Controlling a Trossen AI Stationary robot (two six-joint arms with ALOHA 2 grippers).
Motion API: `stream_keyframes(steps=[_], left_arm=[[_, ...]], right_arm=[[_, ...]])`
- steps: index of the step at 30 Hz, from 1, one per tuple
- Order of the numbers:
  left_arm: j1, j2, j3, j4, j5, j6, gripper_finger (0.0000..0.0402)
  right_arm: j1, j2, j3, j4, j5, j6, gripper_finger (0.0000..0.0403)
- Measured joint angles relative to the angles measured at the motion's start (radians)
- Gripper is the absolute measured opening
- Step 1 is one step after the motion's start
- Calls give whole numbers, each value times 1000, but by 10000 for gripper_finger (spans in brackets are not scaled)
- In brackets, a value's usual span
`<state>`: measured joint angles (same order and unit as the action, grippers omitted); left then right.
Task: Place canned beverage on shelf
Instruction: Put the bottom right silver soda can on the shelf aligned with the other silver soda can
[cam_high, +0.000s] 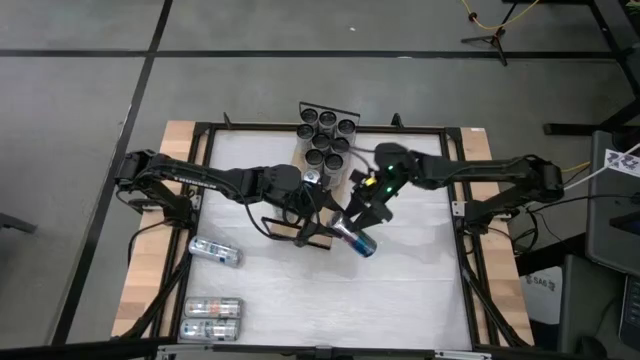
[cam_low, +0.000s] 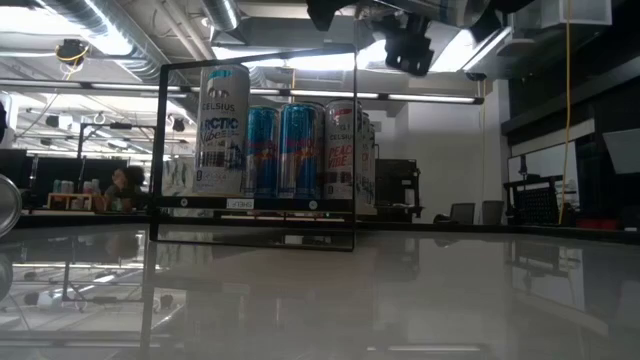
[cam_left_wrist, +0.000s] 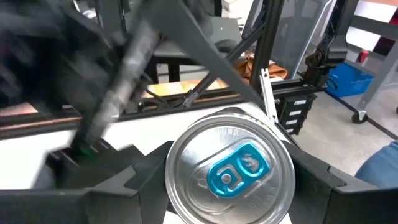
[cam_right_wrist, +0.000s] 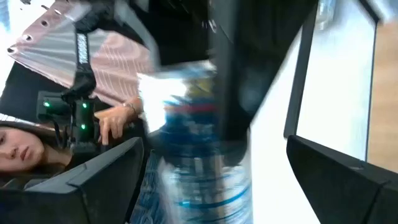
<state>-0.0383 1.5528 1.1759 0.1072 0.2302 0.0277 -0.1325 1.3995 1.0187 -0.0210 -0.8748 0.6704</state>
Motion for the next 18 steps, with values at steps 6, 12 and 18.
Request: stream_keyframes(steps=[6,12,18], left_arm=[[0,0,106,-166,-32,7,229],[27,0,271,-415,-90,34,229],[98,-2,385,-609,-107,35,229]], right_arm=[[-72,-107,0,-47,12,-77,390],[-138,-218,0,-256,136,-249,389],[-169,-276,0,-447,339,-408,388]])
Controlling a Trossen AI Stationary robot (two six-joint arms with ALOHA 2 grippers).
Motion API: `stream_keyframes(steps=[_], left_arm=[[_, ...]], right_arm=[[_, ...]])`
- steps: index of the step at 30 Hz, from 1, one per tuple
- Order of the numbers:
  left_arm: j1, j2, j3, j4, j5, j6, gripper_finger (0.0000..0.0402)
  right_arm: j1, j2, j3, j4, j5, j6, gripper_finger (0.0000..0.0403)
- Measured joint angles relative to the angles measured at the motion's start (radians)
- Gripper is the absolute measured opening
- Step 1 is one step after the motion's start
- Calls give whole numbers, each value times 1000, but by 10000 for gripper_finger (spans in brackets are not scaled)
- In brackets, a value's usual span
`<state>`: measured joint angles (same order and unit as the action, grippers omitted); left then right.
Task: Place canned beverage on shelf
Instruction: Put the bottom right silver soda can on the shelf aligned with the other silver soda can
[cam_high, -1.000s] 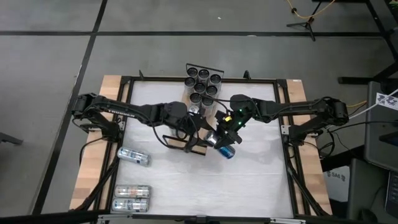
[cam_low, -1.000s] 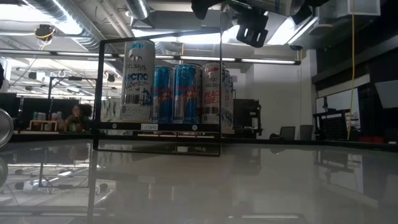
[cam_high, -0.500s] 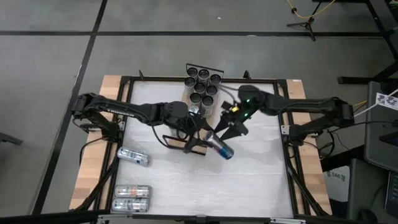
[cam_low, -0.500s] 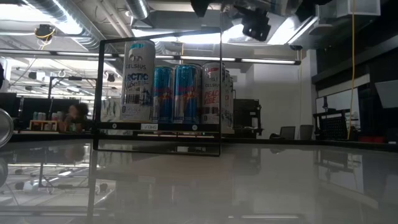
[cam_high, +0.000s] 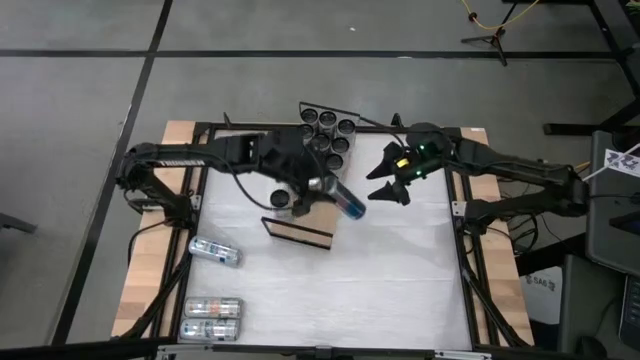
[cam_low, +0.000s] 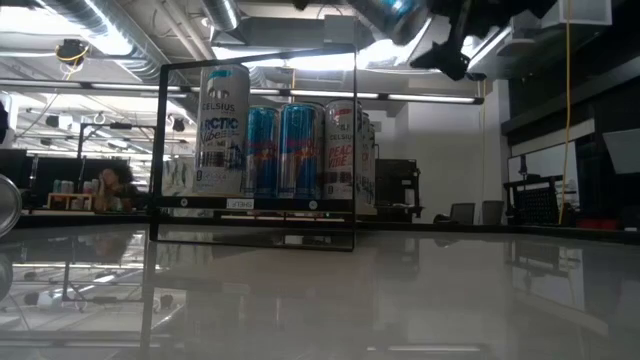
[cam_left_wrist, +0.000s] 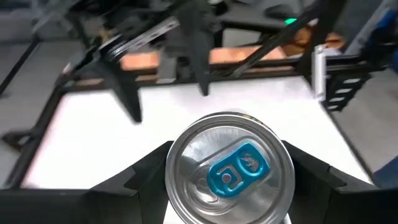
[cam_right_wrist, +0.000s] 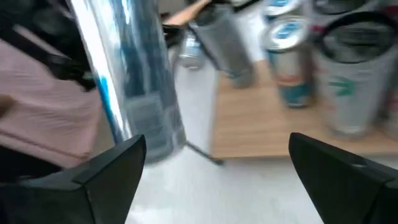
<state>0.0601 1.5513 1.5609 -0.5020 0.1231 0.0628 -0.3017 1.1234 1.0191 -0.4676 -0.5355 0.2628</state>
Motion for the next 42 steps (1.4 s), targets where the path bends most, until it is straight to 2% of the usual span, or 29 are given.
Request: stream_keyframes(steps=[8,16,22,32,42], left_arm=[[101,12,18,-156,0,-1,229],[118,96,17,-216,1,-8,229],[93,157,17,-258,-20,-9,229],[49,171,17,-306,-139,-8,229],[24,216,17,-329,-164,-8,229]], right_arm=[[0,33,0,-15,73,-17,388],[-1,66,0,-12,248,-20,388],[0,103,0,-12,243,-19,388],[1,194,0,-5,236,-18,388],[2,231,0,-1,209,-18,388]])
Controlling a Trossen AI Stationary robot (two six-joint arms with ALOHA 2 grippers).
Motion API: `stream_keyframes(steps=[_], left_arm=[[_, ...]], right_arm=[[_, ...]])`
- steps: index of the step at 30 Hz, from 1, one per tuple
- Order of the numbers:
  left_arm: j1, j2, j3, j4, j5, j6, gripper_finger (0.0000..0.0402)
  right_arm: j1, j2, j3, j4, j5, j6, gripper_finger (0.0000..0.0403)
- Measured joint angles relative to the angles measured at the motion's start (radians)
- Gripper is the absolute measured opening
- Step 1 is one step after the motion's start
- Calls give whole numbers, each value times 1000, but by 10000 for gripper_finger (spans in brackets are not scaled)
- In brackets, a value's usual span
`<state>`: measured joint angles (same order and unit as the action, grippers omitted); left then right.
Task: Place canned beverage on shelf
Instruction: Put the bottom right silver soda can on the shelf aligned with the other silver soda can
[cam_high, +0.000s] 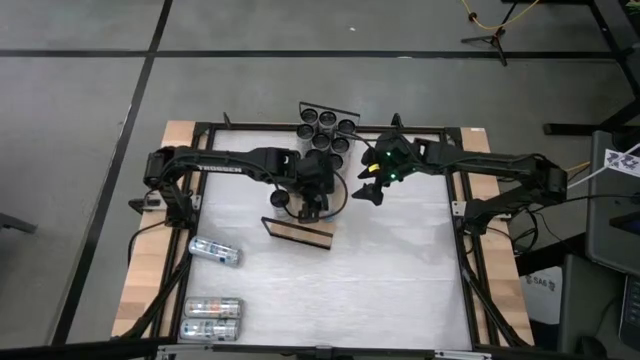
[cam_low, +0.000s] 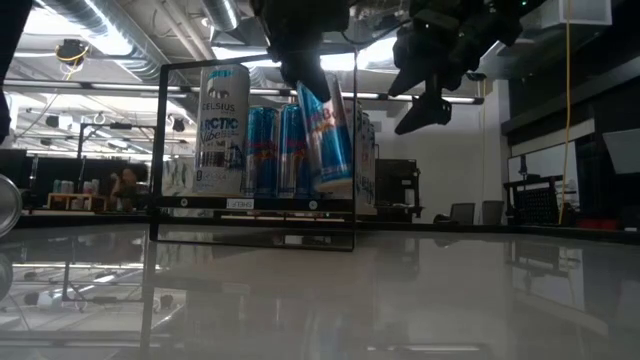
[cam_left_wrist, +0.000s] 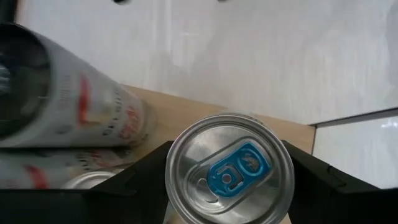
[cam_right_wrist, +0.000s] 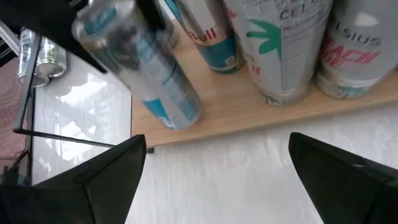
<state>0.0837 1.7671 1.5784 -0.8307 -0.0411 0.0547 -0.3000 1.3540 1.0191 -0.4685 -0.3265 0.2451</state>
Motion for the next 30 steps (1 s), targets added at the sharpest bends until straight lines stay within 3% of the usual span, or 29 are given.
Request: stream_keyframes(steps=[16,30], left_arm=[[-2,29,0,-11,0,1,230],[-2,28,0,-3,2,0,273]], right_arm=[[0,0,0,4,1,-15,388],[0,0,0,4,1,-16,388]])
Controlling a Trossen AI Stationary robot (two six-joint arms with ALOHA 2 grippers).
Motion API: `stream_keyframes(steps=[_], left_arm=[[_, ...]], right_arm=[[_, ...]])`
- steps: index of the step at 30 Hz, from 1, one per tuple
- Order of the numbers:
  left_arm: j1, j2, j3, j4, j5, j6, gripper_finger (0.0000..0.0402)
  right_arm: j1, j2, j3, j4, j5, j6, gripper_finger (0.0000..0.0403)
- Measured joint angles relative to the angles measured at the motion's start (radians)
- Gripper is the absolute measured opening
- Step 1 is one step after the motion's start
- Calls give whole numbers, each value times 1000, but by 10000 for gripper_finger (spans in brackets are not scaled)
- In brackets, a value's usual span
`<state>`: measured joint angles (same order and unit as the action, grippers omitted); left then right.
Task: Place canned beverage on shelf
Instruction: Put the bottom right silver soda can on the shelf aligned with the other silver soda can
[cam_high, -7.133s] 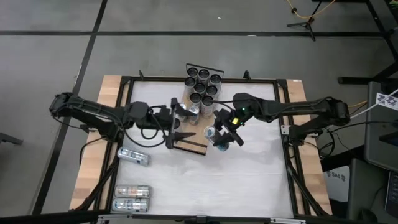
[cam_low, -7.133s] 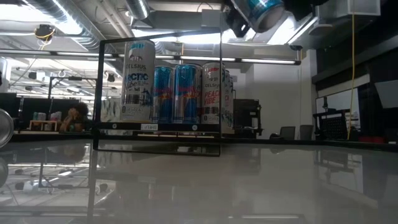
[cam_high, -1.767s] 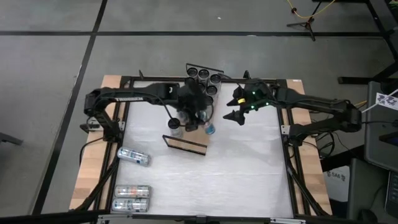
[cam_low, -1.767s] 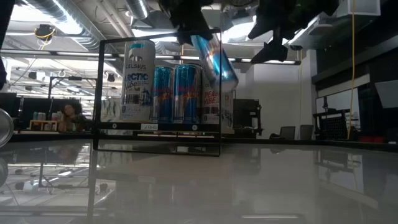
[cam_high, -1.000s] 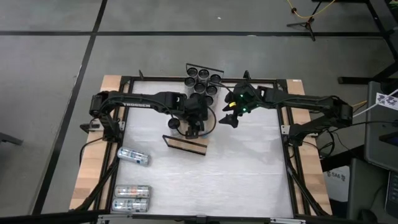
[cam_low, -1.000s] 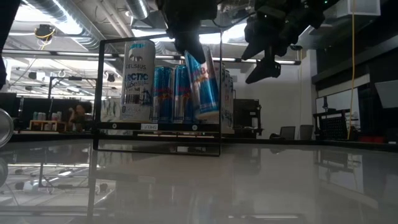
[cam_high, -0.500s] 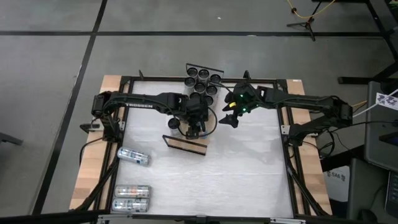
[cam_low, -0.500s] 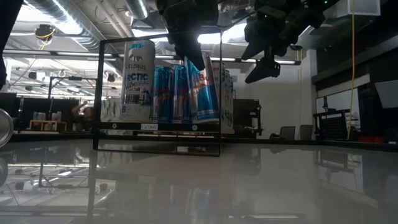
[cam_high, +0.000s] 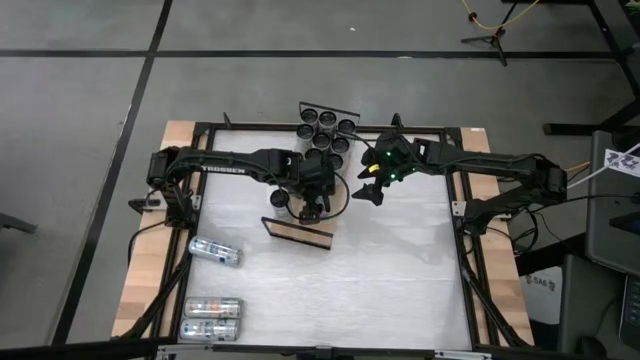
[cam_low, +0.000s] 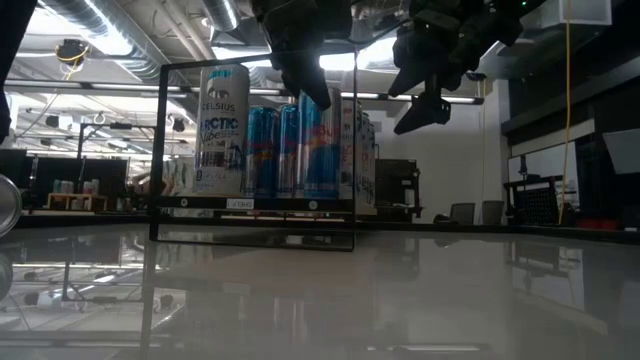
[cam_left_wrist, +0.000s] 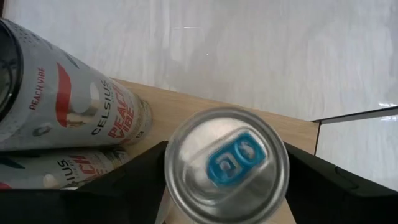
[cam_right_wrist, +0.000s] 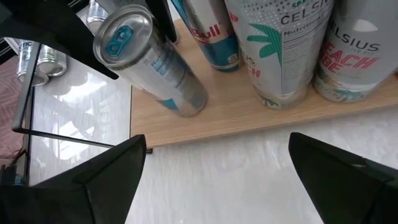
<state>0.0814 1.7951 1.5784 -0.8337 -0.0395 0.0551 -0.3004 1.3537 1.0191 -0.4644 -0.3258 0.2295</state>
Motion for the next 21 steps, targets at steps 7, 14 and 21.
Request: stream_keyframes(steps=[7,14,21], left_arm=[[0,0,0,0,0,0,274],[0,0,0,23,-1,0,274],[1,0,0,92,-2,1,275]], right_arm=[[0,0,0,0,0,0,388],[0,0,0,0,0,0,388],[0,0,0,0,0,0,388]])
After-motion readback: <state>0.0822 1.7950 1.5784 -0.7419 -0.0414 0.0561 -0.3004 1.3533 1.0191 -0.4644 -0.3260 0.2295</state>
